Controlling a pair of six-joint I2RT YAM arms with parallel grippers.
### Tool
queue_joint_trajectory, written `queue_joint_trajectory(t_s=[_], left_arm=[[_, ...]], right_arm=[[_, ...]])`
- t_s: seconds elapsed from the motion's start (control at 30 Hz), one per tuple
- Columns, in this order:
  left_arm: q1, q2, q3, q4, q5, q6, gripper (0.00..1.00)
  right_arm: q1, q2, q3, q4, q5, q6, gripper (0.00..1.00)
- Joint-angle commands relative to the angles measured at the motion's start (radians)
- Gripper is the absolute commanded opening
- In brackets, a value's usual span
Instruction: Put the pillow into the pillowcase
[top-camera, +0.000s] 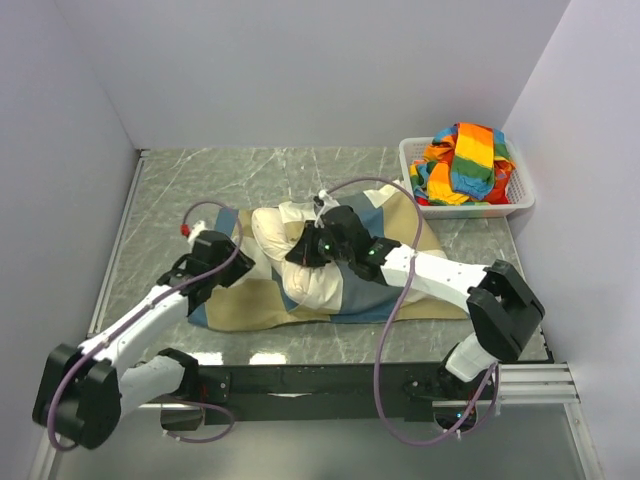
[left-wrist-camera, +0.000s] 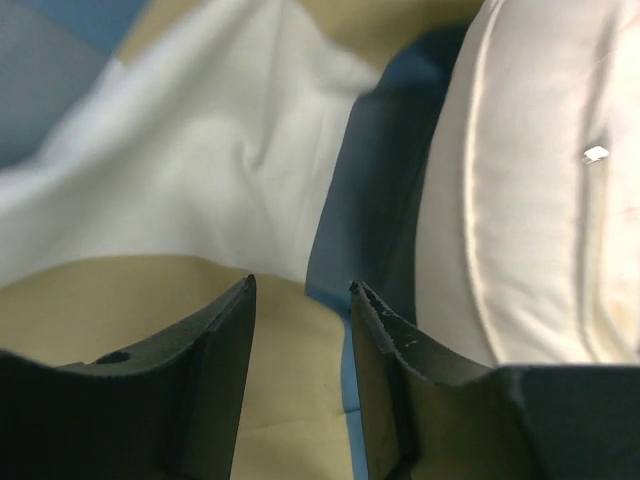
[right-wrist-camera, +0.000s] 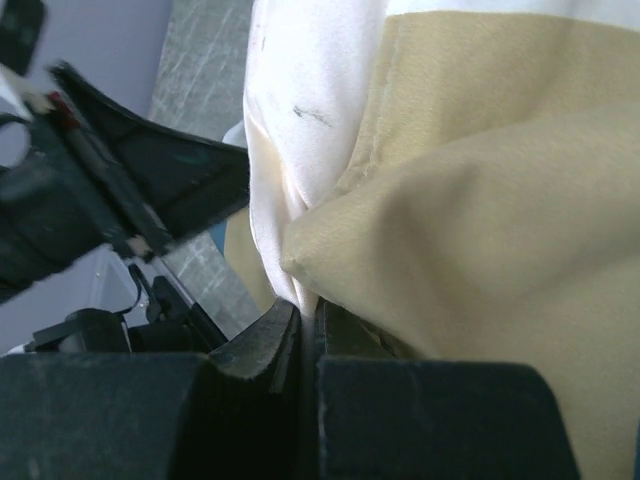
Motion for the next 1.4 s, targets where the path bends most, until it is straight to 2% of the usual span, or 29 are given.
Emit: queue_joint_trajectory(t_s=[0.0, 0.13, 0.2, 0.53, 0.67, 0.73, 0.83, 0.87, 0.9, 0.93, 1.17, 1.37], left_arm=[[-0.097, 0.076, -0.011, 0.141, -0.037, -0.035, 0.44], [-0.173, 0.147, -0.03, 0.21, -0.057, -0.05, 0.47], [-0.223, 0.194, -0.024, 0.231, -0.067, -0.062, 0.51], [-0.397, 0.342, 0.007, 0.236, -0.167, -0.154, 0.52], [-0.466, 0.428, 0.058, 0.109, -0.271, -0.246, 0.45], [-0.487, 0.457, 0.074, 0.104, -0.296, -0.255, 0.42], [-0.49, 0.494, 0.081, 0.106, -0.298, -0.266, 0.29], [-0.49, 0.494, 0.079, 0.101, -0.304, -0.272, 0.18], [-0.489, 0.488, 0.078, 0.087, -0.311, -0.272, 0.12], [-0.489, 0.48, 0.076, 0.076, -0.333, -0.272, 0.01], [-0.48, 0.324, 0.045, -0.043, -0.417, -0.283, 0.01], [-0.434, 0.166, -0.053, -0.079, -0.408, -0.285, 0.01]], right_arm=[[-0.014, -0.093, -0.099, 0.193, 0.119, 0.103, 0.0], [-0.009, -0.12, -0.178, 0.262, 0.154, 0.149, 0.0], [-0.006, -0.123, -0.194, 0.275, 0.162, 0.163, 0.0], [0.009, -0.146, -0.231, 0.29, 0.211, 0.176, 0.0], [0.021, -0.15, -0.224, 0.275, 0.228, 0.16, 0.0], [0.031, -0.152, -0.219, 0.256, 0.253, 0.152, 0.0], [0.044, -0.161, -0.222, 0.241, 0.271, 0.141, 0.0], [0.047, -0.169, -0.231, 0.241, 0.274, 0.143, 0.0], [0.049, -0.175, -0.236, 0.235, 0.277, 0.138, 0.0], [0.049, -0.181, -0.241, 0.232, 0.289, 0.138, 0.0], [0.051, -0.233, -0.297, 0.181, 0.338, 0.108, 0.0], [0.06, -0.226, -0.311, 0.105, 0.384, 0.075, 0.0]])
